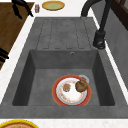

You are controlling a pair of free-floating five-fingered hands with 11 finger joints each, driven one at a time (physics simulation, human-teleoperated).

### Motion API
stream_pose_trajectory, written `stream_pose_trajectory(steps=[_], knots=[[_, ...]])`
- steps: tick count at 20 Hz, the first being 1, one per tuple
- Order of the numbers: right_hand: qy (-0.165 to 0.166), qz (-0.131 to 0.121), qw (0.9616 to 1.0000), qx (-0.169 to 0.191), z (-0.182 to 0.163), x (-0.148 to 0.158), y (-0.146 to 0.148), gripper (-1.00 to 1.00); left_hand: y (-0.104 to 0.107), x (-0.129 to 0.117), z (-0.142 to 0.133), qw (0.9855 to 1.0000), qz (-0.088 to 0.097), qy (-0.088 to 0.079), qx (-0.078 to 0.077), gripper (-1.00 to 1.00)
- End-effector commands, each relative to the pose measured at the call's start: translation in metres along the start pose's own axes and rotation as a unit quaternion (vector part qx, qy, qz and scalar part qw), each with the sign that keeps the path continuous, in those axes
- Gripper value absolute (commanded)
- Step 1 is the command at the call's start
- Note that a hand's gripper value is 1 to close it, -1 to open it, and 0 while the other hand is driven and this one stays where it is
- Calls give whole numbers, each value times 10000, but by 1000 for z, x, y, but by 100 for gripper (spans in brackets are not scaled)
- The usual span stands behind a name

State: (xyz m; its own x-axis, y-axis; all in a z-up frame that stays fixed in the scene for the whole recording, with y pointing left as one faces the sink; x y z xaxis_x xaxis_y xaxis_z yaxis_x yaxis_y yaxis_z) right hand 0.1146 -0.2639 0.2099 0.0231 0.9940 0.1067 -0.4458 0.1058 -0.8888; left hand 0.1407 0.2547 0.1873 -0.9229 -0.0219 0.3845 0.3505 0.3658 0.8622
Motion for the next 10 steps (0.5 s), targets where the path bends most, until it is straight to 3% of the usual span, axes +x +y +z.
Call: stream_pose_trajectory(steps=[1,7,10], knots=[[-347,84,9994,-31,-9,7,-9,-100,0,0,0,10000,0,0,0,0],[-550,39,9985,-42,-31,21,-25,-100,0,0,0,10000,-22,11,15,0],[-482,50,9985,-258,-49,31,-32,-100,0,0,0,10000,-29,15,20,0]])
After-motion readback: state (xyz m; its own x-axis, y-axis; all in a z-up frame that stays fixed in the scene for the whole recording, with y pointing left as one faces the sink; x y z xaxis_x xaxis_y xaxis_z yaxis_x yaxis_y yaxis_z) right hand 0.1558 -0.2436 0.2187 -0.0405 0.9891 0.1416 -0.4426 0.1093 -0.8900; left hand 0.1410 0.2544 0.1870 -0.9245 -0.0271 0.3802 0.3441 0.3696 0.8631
